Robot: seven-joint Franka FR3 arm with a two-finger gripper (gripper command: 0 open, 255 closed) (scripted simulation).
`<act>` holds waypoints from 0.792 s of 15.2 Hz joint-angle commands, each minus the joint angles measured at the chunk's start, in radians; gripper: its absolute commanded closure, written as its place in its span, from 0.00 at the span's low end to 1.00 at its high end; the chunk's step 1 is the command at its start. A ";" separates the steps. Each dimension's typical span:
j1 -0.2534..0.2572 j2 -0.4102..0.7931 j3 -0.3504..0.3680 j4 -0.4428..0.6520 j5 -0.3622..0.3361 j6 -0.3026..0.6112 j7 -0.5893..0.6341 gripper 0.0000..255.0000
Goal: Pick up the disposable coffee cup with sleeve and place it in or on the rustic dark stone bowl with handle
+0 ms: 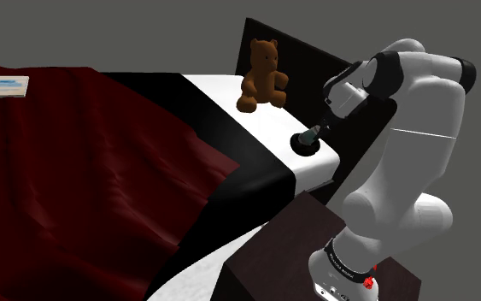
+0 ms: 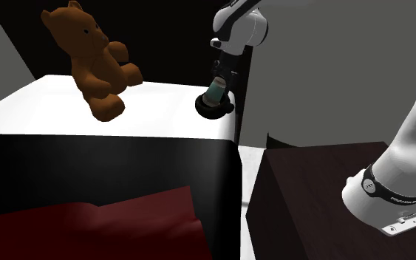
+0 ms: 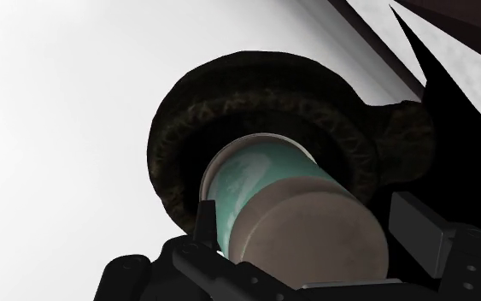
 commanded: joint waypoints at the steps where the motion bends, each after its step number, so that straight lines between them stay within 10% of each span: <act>1: 0.000 0.000 0.000 0.000 0.000 0.000 0.000 0.00; 12: 0.004 -0.082 -0.036 0.008 -0.060 -0.084 0.035 0.00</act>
